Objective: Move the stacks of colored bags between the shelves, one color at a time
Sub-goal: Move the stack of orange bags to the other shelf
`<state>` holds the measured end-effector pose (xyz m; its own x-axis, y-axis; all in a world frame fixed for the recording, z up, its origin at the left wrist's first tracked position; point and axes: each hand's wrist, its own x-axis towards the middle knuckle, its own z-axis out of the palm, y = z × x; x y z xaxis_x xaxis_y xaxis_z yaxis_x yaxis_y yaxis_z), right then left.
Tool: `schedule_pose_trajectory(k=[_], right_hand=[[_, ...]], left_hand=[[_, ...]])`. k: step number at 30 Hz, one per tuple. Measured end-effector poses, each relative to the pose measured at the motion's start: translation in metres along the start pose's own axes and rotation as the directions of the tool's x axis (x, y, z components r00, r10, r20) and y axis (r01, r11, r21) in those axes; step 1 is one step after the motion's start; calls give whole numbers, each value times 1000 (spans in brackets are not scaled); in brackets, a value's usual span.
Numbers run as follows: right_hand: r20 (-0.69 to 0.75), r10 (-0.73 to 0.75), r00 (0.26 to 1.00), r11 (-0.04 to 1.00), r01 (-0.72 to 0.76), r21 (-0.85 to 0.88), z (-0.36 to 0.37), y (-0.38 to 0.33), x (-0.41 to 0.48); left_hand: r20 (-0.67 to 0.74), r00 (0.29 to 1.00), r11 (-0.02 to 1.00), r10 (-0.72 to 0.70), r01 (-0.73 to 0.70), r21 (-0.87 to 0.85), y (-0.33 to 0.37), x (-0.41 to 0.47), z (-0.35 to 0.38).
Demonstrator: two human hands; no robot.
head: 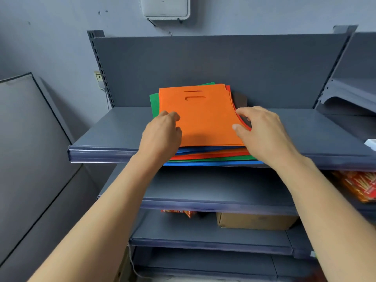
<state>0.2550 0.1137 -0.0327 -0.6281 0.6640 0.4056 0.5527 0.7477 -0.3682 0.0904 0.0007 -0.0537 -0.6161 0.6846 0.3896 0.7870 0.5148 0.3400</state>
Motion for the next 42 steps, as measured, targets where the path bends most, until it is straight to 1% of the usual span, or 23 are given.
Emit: schedule_pose_trajectory(k=[3, 6, 11, 15, 20, 25, 29, 33, 35, 38, 40, 42], right_hand=[[9, 29, 1000, 1000, -29, -6, 17, -3, 19], [59, 70, 996, 997, -69, -20, 34, -3, 33], [138, 132, 982, 991, -128, -35, 53, 3, 47], [195, 129, 972, 991, -123, -47, 62, 11, 58], [273, 130, 953, 991, -118, -58, 66, 22, 70], [362, 172, 916, 985, -151, -86, 69, 30, 81], [396, 157, 905, 988, -139, -74, 72, 33, 85], [411, 140, 901, 990, -127, -57, 77, 37, 89], [420, 137, 897, 990, -131, -45, 79, 39, 91], [433, 137, 891, 990, -132, -40, 81, 40, 92], [432, 134, 892, 991, -131, -36, 81, 41, 92], [432, 133, 892, 991, -130, -36, 81, 41, 93]], left_hand=[[112, 993, 998, -44, 39, 47, -12, 21, 9], [191, 978, 994, -86, 72, 79, -24, 37, 19], [224, 963, 989, -148, 145, 26, -33, 56, 31], [293, 925, 968, -242, 252, 3, -35, 65, 36], [280, 902, 942, -327, 334, 26, -31, 71, 41], [274, 869, 907, -412, 419, 36, -26, 79, 49], [251, 864, 895, -437, 446, 25, -27, 82, 55], [188, 901, 915, -391, 403, -29, -28, 81, 61], [152, 935, 945, -320, 327, -23, -29, 81, 64], [118, 980, 987, -160, 162, -7, -27, 79, 65], [110, 991, 996, -72, 77, -45, -26, 78, 64], [99, 995, 998, -25, 31, -59, -25, 76, 64]])
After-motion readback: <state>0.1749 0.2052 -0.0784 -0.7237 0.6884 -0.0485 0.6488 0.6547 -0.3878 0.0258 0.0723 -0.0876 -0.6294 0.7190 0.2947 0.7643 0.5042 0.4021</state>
